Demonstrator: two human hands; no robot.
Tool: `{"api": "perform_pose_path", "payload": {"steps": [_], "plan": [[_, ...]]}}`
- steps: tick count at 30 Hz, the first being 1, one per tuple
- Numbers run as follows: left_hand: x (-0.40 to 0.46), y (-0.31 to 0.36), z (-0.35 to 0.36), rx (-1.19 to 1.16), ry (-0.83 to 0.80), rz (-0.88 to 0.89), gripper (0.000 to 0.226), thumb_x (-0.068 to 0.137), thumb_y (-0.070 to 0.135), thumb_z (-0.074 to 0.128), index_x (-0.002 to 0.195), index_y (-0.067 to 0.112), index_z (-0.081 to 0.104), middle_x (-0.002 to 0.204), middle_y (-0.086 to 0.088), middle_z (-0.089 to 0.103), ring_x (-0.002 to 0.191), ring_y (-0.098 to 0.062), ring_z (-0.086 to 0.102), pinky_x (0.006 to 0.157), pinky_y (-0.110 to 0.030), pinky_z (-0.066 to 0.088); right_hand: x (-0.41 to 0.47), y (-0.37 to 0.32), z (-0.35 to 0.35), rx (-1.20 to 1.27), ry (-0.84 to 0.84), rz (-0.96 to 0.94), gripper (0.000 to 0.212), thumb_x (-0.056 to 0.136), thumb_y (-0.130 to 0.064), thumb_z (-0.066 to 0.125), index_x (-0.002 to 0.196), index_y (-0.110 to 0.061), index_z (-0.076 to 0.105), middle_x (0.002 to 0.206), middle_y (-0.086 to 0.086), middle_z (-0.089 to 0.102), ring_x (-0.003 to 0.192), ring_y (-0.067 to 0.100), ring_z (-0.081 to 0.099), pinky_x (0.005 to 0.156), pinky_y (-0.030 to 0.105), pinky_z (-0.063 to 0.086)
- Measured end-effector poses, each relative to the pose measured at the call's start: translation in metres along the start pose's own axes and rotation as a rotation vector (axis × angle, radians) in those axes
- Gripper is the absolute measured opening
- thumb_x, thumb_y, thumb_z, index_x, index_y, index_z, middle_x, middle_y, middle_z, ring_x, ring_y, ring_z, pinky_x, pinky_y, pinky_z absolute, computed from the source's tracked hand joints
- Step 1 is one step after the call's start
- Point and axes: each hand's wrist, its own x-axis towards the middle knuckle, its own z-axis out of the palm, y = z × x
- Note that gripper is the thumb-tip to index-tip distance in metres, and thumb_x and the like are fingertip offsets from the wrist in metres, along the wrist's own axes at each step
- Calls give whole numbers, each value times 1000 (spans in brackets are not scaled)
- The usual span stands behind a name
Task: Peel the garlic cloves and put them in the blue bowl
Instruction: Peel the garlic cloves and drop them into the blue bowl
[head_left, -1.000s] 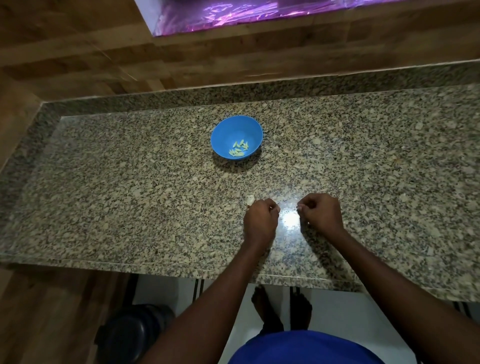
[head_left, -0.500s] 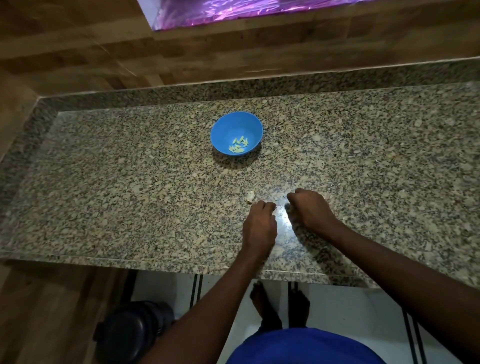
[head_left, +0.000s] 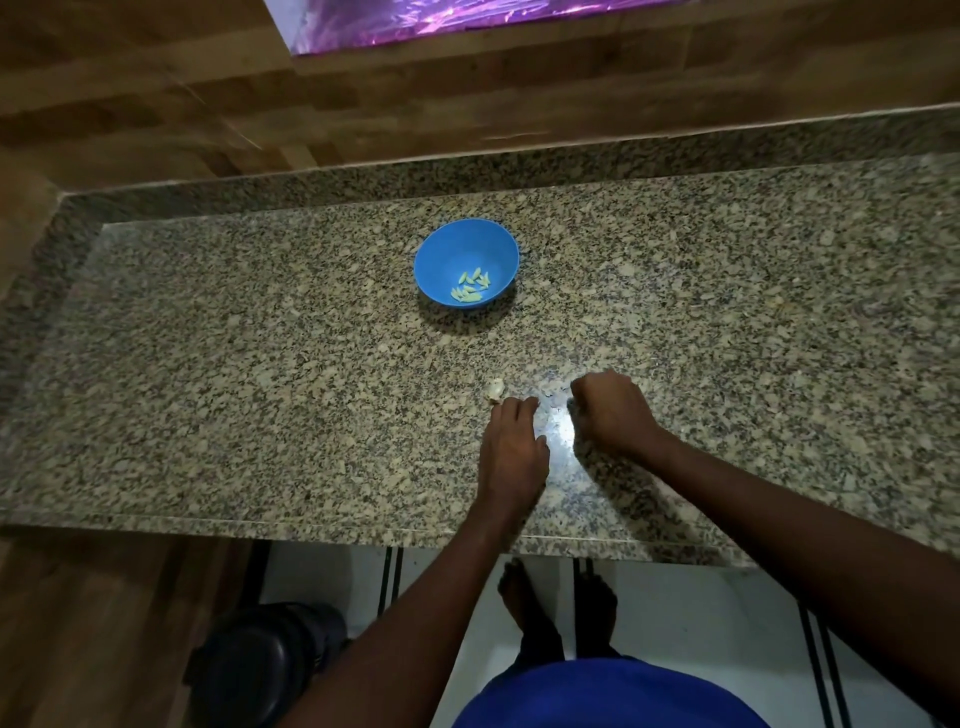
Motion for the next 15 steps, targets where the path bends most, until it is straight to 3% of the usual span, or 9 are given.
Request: {"api": "perform_pose_path", "payload": {"steps": [4,8,10,12,15], "plan": [[0,0,0,-16,-4,-3,53,89,16,64,139,8,49,126,-8,51,116,-25,44,95,-40,45,5,7,0,181,-16,135,20,67,-7,71,58,-13,55,68,9,69,66,27,66,58,28,51],[1,1,-1,-11,-15,-23,54,89,16,64,140,7,49,128,-9,50,117,-26,43,97,-40,44,8,-5,-1,-75,-63,30,16,85,-15,65,74,-7,57,79,13,67,79,32,66,62,30,44],[2,0,-1,-20,-28,-24,53,89,15,64,139,8,49,128,-9,49,118,-27,43,97,-40,44,8,-13,-8,-190,-135,-71,12,91,-13,58,82,-11,51,92,14,67,90,33,65,67,31,39],[4,-2,-2,-37,-40,-32,50,90,16,64,138,9,51,126,-8,50,118,-25,43,96,-39,44,8,-14,-14,-253,-169,-138,2,92,-10,55,91,-10,56,97,15,66,94,34,65,68,32,35],[12,-2,-6,-101,-42,-83,37,90,15,67,126,12,62,118,-4,56,111,-20,48,90,-33,43,7,-6,-9,-55,-105,-89,9,89,-14,64,86,-8,68,85,12,70,83,30,67,64,29,41]]}}
